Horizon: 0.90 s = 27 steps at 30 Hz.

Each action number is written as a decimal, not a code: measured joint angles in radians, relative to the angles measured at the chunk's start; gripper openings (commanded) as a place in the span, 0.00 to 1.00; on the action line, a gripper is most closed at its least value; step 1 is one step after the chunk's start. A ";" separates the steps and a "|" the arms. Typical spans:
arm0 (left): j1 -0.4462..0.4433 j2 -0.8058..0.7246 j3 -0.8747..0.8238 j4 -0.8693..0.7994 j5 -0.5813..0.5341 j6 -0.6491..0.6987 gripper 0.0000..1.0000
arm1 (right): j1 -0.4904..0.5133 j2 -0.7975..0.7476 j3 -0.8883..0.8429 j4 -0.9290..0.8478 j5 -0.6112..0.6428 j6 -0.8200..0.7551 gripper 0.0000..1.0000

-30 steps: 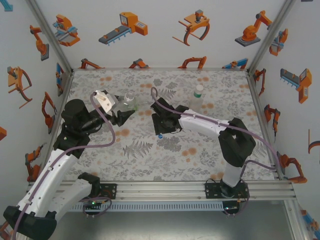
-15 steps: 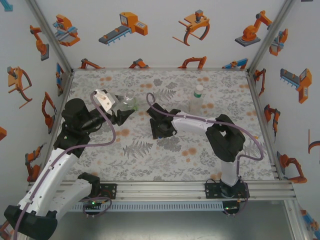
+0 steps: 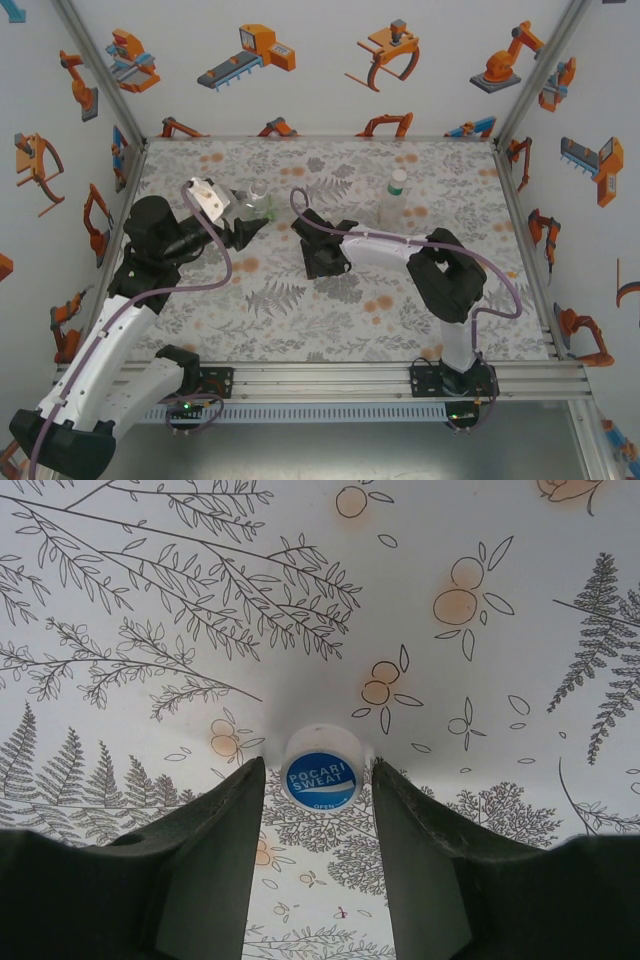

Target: Screw on the bottle caps

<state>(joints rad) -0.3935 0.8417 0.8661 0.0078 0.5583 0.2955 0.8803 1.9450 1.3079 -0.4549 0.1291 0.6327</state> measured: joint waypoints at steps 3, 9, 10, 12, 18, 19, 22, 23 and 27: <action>0.002 0.000 0.000 0.000 0.000 -0.001 0.00 | 0.000 0.000 0.000 -0.002 0.007 0.000 0.43; 0.002 0.000 0.000 0.000 0.003 -0.004 0.00 | 0.000 0.001 0.000 -0.004 0.015 0.000 0.38; 0.002 0.000 0.000 0.000 0.003 -0.004 0.00 | 0.000 0.001 0.000 -0.004 0.016 0.000 0.37; 0.002 0.000 0.000 0.000 0.003 -0.004 0.00 | 0.000 0.001 0.000 -0.006 0.018 0.000 0.35; 0.002 0.001 0.000 0.000 0.005 -0.004 0.00 | 0.000 0.002 0.003 -0.011 0.019 0.000 0.30; 0.002 0.003 0.000 0.000 0.005 -0.004 0.00 | 0.000 0.002 0.003 -0.011 0.019 -0.001 0.30; 0.002 0.011 0.000 -0.002 0.011 -0.003 0.00 | 0.000 -0.001 0.003 -0.016 0.022 -0.006 0.29; 0.002 0.015 0.000 -0.002 0.012 -0.003 0.00 | 0.000 -0.005 0.003 -0.021 0.022 -0.011 0.29; 0.002 0.042 0.005 -0.029 0.019 0.007 0.00 | -0.002 -0.061 0.002 -0.050 0.015 -0.048 0.28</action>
<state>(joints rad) -0.3920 0.8833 0.8711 -0.0216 0.5774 0.3023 0.8787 1.8839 1.3098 -0.5045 0.1444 0.5850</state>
